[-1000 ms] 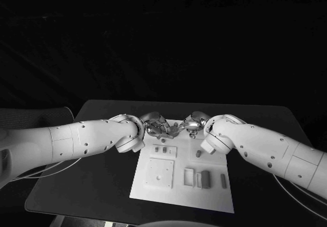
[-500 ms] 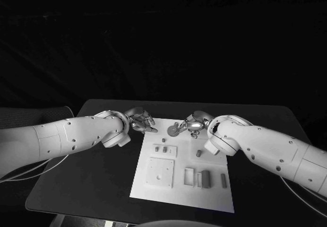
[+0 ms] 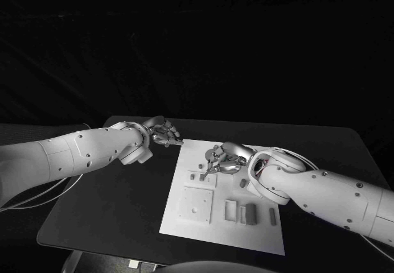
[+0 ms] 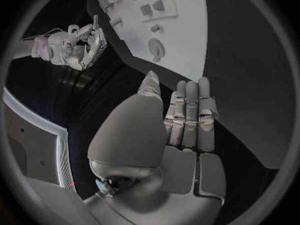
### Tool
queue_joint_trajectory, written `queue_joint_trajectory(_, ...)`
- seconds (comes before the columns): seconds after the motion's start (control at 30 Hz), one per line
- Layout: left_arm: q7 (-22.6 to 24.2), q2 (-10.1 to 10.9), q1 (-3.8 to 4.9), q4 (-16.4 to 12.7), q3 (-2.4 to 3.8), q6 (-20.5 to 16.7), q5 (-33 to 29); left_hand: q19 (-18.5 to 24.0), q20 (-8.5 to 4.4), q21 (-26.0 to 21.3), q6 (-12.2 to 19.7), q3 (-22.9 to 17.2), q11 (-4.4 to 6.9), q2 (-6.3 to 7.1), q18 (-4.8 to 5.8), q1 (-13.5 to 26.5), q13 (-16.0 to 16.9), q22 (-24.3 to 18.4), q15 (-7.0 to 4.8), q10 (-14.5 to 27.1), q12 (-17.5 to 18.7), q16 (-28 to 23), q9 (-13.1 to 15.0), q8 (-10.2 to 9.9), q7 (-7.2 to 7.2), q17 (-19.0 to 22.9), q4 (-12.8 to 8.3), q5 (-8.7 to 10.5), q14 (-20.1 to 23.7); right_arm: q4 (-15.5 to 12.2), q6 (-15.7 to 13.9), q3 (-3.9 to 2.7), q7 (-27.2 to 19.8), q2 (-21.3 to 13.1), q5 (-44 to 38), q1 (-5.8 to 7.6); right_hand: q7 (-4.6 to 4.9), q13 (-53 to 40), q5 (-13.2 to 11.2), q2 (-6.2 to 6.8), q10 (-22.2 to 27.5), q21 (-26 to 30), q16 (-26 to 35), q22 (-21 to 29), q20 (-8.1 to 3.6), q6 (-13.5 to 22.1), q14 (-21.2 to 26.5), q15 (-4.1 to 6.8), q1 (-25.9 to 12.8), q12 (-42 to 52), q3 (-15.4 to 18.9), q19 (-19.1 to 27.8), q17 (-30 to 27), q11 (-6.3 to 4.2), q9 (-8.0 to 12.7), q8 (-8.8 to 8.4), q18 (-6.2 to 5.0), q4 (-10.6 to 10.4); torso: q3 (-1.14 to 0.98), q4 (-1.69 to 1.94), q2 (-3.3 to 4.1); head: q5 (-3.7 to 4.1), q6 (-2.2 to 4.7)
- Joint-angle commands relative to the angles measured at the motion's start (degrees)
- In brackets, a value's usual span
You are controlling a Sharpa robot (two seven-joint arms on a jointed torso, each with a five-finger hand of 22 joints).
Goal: Assemble the parts on the task board
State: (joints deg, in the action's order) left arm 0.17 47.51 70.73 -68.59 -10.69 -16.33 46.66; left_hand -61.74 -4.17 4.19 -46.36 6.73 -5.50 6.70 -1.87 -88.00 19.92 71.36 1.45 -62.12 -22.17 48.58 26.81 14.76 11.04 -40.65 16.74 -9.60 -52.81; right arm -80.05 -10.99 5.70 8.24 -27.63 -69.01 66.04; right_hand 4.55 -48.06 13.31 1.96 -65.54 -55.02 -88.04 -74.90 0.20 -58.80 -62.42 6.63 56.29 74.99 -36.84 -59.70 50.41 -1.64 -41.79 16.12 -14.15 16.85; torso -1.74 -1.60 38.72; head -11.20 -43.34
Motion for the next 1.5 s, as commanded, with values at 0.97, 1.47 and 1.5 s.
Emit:
queue_joint_trajectory(0.97,1.5,-0.9,0.04,-0.2,0.09,-0.4,-1.2,-0.2,0.13,-0.1,-0.5,-0.6,0.31,-0.45,-0.9,-1.0,0.0,-0.2,0.14,0.1,-0.2,-0.1,-0.1,0.4,-0.06,0.1,-0.1,-0.55,-0.1,-2.2,-14.4,8.37,-2.3,1.8,-36.2,-1.66,-0.5,0.5,-0.5,1.93,-2.5,-0.7,0.2,-0.1,-0.93,-1.8,-2.6,1.29,2.5,-0.6,0.4,-2.1,-0.4,-0.68,-0.7,0.44,-0.85,-0.1,0.02,0.07,0.03,-1.68,-2.27)
queue_joint_trajectory(1.47,1.4,-1.0,0.04,-0.5,0.09,-0.2,-1.1,-0.2,0.15,-0.2,-0.5,-0.7,0.3,-0.49,-0.88,-1.1,0.0,-0.2,0.16,0.2,-0.2,-0.1,-0.1,0.5,-0.06,0.1,-0.1,-0.55,0.0,-0.7,-13.9,8.43,-1.0,2.1,-38.7,-2.32,-0.63,0.7,-0.4,2.48,-3.1,-0.7,0.4,0.0,-1.11,-2.2,-3.2,1.29,2.7,-1.0,0.4,-2.5,-0.6,-0.81,-0.8,0.48,-0.85,-0.2,0.07,0.07,0.03,-1.39,-2.73)
queue_joint_trajectory(1.5,1.4,-1.0,0.04,-0.5,0.09,-0.2,-1.1,-0.2,0.15,-0.2,-0.5,-0.7,0.3,-0.49,-0.88,-1.1,0.0,-0.2,0.16,0.2,-0.2,-0.1,-0.1,0.5,-0.06,0.1,-0.1,-0.55,0.0,-0.7,-13.9,8.43,-1.0,2.0,-38.6,-2.32,-0.63,0.7,-0.4,2.5,-3.1,-0.7,0.4,0.0,-1.11,-2.2,-3.2,1.29,2.7,-1.0,0.4,-2.5,-0.6,-0.81,-0.8,0.47,-0.85,-0.2,0.07,0.07,0.03,-1.39,-2.73)
